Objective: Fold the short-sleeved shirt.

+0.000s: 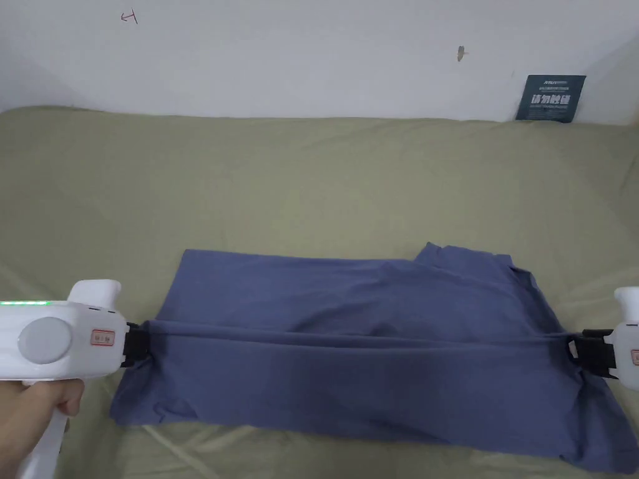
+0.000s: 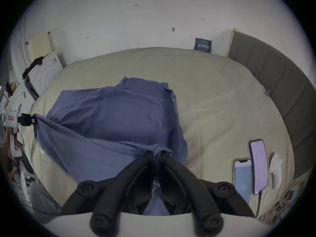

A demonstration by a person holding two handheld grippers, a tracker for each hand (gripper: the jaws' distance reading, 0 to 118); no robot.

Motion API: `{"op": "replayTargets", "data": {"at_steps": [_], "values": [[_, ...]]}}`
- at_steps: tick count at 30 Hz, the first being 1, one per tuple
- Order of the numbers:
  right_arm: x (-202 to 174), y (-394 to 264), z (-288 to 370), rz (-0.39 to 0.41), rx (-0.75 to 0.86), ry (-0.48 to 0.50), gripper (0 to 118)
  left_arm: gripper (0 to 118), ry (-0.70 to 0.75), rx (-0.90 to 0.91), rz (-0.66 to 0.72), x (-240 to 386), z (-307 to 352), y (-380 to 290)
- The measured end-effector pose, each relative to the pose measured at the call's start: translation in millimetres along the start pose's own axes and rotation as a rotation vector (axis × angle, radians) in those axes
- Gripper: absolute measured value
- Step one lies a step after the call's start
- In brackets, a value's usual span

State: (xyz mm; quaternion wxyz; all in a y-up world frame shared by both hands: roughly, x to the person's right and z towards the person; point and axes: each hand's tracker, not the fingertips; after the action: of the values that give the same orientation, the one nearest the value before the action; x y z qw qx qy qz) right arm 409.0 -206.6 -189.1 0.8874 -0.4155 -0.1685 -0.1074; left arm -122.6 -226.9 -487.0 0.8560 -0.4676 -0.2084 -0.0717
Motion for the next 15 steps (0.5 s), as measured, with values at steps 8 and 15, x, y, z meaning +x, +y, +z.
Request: {"op": "replayTargets", "data": {"at_steps": [8, 15], "values": [[5, -5, -23, -0.097, 0.008, 0.027, 117, 117, 0.022, -0.02, 0.037, 3, -18, -9], [2, -63, 21, -0.105, -0.012, 0.04, 64, 54, 0.006, 0.044, 0.096, -9, 33, -54]]}}
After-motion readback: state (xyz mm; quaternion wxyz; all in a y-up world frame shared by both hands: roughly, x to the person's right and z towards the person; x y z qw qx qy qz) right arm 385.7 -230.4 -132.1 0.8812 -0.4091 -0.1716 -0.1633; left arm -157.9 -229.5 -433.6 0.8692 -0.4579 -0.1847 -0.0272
